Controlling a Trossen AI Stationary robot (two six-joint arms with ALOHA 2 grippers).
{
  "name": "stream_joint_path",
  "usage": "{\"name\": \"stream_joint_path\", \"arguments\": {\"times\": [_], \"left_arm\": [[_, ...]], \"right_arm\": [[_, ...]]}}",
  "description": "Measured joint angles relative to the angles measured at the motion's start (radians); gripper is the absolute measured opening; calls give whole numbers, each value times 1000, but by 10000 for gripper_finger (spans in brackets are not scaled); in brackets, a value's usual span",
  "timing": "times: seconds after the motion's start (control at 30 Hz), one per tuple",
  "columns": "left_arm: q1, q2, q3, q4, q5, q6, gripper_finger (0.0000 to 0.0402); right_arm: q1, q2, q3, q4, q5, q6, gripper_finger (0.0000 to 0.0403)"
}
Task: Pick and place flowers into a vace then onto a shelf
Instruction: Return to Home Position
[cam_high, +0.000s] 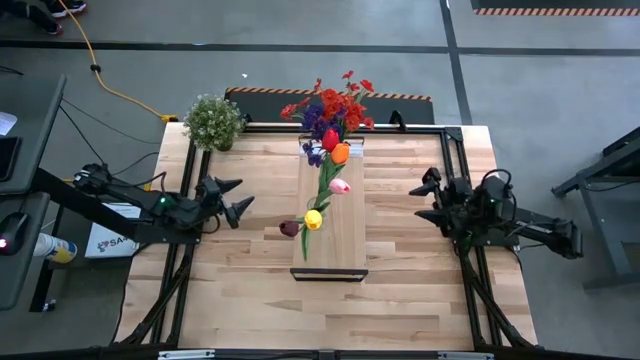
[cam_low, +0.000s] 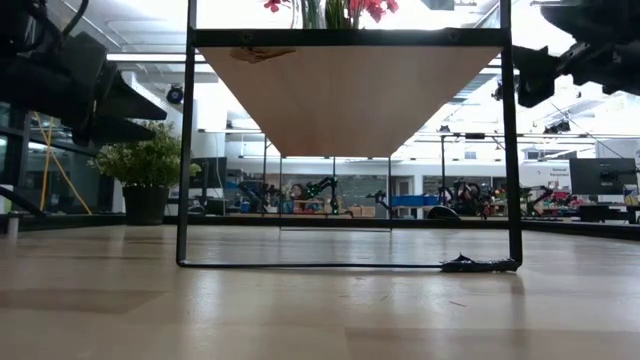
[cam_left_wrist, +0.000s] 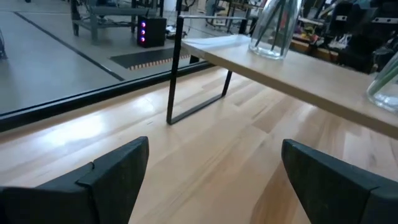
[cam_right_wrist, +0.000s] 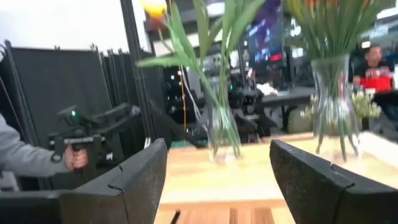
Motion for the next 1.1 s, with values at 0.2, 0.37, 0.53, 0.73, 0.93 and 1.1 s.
{"name": "stream_joint_path", "arguments": {"times": [0.2,0.37,0.53,0.73,0.93,1.1], "left_arm": [[0,52,0,-1,-1,-31,399],[0,63,-1,7,-3,-45,399],[0,47,-4,66,-38,-49,399],[0,3,-4,70,-45,14,399],[0,-102,-4,63,-11,101,399],[0,-188,-1,9,45,113,399]], "right_arm": [[21,0,0,-60,-7,-57,273],[39,0,0,-53,-7,-107,273],[41,0,0,-53,-7,-88,273],[41,-1,1,-13,-30,-107,273],[40,-1,1,-15,-67,-111,273],[40,-1,1,-15,-67,-112,273]]}}
